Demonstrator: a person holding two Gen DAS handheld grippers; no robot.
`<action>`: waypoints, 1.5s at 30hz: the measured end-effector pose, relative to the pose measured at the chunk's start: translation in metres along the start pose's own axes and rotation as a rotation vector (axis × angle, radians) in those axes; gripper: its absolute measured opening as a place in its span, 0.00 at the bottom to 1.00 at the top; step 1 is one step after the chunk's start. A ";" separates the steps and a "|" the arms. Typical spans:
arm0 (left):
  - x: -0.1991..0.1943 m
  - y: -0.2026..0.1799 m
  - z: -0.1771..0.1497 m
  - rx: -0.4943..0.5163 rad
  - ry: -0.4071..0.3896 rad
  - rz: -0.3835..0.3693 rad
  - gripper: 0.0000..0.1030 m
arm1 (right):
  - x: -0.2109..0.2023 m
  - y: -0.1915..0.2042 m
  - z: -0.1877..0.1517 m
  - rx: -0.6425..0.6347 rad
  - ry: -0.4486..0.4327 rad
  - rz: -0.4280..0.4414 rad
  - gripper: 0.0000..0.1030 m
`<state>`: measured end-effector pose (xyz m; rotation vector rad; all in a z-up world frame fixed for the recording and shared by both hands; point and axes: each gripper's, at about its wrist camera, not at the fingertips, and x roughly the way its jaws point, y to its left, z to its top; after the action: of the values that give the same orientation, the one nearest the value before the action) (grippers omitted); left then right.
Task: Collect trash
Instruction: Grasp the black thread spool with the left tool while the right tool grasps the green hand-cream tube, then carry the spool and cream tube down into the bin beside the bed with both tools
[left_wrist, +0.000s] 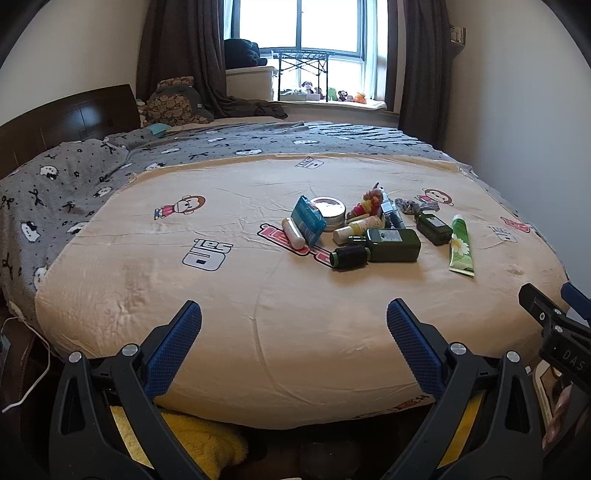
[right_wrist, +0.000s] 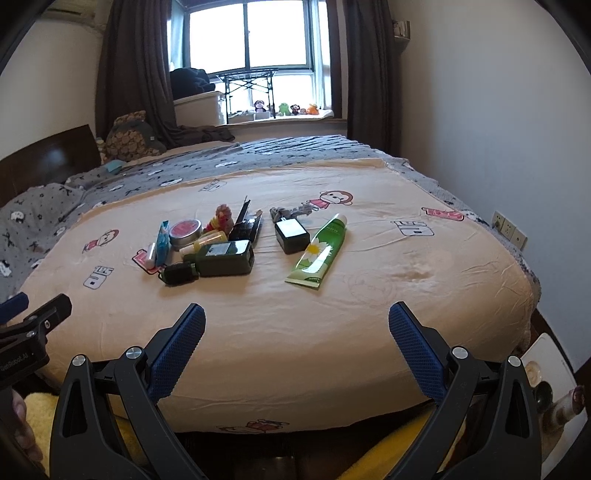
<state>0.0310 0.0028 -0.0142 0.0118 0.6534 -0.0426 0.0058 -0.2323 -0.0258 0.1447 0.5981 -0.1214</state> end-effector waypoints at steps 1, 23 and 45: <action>0.005 -0.001 -0.001 0.002 0.007 -0.006 0.92 | 0.005 -0.002 -0.001 0.015 0.012 0.005 0.97; 0.157 -0.040 0.016 0.044 0.194 -0.116 0.83 | 0.173 -0.026 0.051 0.031 0.151 -0.065 0.90; 0.197 -0.038 0.032 0.001 0.216 -0.122 0.52 | 0.217 -0.038 0.061 0.021 0.258 -0.052 0.45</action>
<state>0.2053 -0.0434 -0.1083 -0.0231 0.8701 -0.1610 0.2107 -0.2960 -0.1030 0.1668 0.8578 -0.1605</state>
